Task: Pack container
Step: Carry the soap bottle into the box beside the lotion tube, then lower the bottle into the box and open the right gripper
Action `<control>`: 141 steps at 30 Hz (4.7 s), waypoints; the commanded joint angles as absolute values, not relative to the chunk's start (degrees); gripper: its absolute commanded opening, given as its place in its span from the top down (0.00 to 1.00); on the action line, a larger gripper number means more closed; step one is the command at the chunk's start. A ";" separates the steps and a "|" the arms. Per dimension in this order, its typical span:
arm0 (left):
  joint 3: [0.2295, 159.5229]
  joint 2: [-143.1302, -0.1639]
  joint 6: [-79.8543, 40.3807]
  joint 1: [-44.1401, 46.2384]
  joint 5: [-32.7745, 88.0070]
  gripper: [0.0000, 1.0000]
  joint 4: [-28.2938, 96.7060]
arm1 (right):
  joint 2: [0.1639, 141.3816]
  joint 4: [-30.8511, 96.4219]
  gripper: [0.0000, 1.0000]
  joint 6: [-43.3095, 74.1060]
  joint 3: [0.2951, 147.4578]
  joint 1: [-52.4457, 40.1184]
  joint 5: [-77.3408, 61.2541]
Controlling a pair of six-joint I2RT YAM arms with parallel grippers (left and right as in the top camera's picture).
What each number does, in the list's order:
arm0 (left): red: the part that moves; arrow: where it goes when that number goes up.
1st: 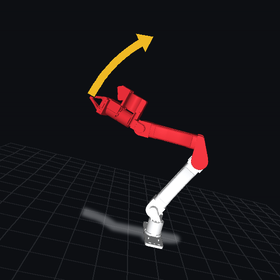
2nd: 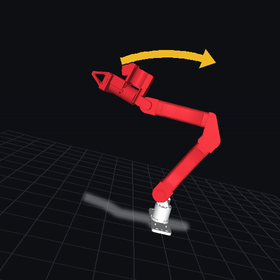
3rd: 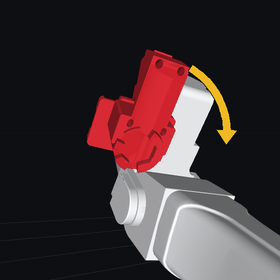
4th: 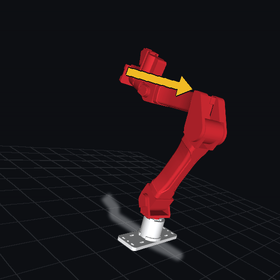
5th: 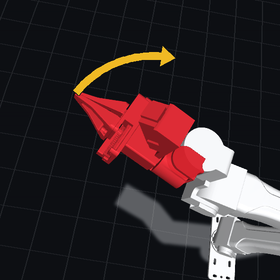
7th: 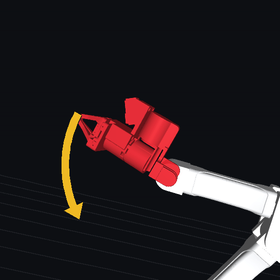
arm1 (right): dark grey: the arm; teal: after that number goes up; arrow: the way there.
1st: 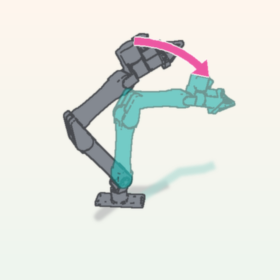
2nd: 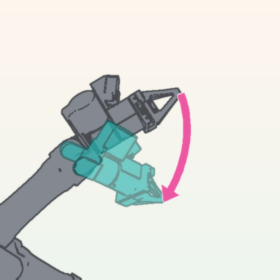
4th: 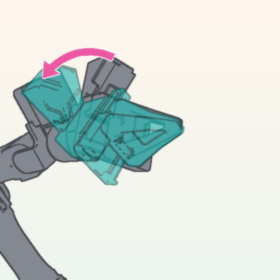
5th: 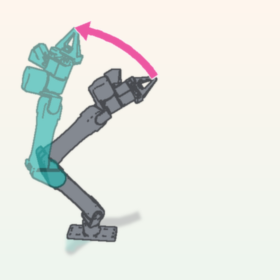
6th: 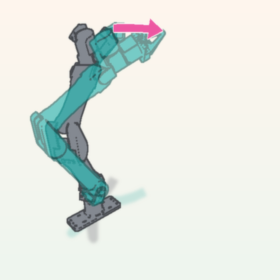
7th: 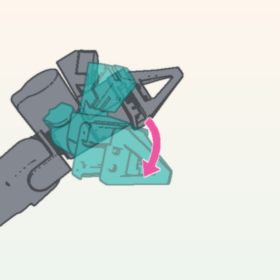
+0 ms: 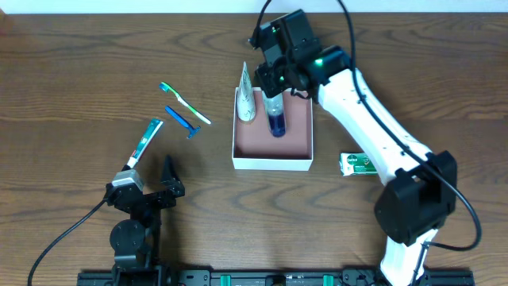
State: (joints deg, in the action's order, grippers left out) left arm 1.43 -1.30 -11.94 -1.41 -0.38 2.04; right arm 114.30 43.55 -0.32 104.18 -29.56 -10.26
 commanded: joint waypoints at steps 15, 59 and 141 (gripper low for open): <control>0.23 -1.37 -11.44 -1.69 -1.28 0.02 4.08 | 117.30 39.13 0.99 0.84 104.95 -30.76 -8.34; 0.23 -1.37 -11.44 -1.69 -1.28 0.02 4.08 | 117.05 31.07 0.51 0.75 104.90 -32.62 -2.81; 0.23 -1.37 -11.44 -1.69 -1.28 0.02 4.08 | 109.71 33.45 0.85 4.78 79.37 -31.73 -3.29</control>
